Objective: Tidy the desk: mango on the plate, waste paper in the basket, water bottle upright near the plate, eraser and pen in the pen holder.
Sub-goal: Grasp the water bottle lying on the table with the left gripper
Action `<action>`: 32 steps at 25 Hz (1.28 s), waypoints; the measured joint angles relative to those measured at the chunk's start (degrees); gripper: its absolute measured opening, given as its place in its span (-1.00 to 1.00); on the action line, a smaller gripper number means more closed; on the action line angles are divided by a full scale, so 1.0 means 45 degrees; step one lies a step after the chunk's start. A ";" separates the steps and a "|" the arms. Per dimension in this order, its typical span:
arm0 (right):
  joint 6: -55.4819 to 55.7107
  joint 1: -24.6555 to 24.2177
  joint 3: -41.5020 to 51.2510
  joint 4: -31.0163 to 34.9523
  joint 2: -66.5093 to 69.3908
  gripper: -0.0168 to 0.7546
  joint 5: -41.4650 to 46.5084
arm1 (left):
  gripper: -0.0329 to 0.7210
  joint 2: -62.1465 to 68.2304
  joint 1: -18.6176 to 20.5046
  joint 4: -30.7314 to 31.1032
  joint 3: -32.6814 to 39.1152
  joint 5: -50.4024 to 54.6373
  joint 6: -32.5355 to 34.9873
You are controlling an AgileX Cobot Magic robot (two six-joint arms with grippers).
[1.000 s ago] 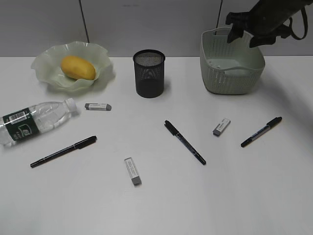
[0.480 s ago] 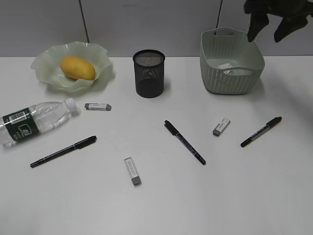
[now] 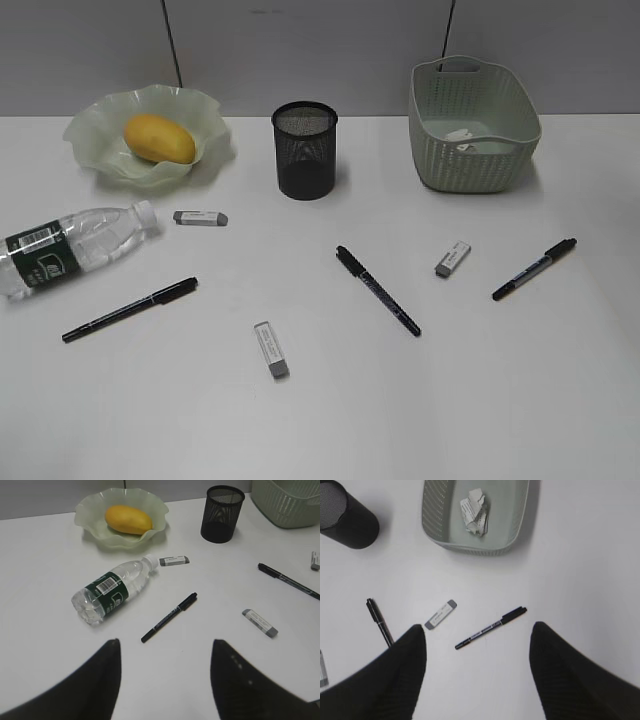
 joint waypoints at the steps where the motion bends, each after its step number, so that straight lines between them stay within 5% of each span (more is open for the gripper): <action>1: -0.0023 0.0000 0.0652 0.0000 -0.0855 0.37 0.0000 | 0.24 0.0000 0.0000 0.0000 0.0000 0.0000 0.0000; 19: -0.0181 0.0000 1.3390 -0.0105 -1.5035 0.37 -0.4256 | 0.24 0.0000 0.0000 0.0000 0.0014 -0.0014 0.0000; 32: -0.0181 0.0000 1.6082 -0.0093 -1.9419 0.35 -0.2574 | 0.24 0.0000 0.0000 -0.0096 0.0014 -0.0028 0.0000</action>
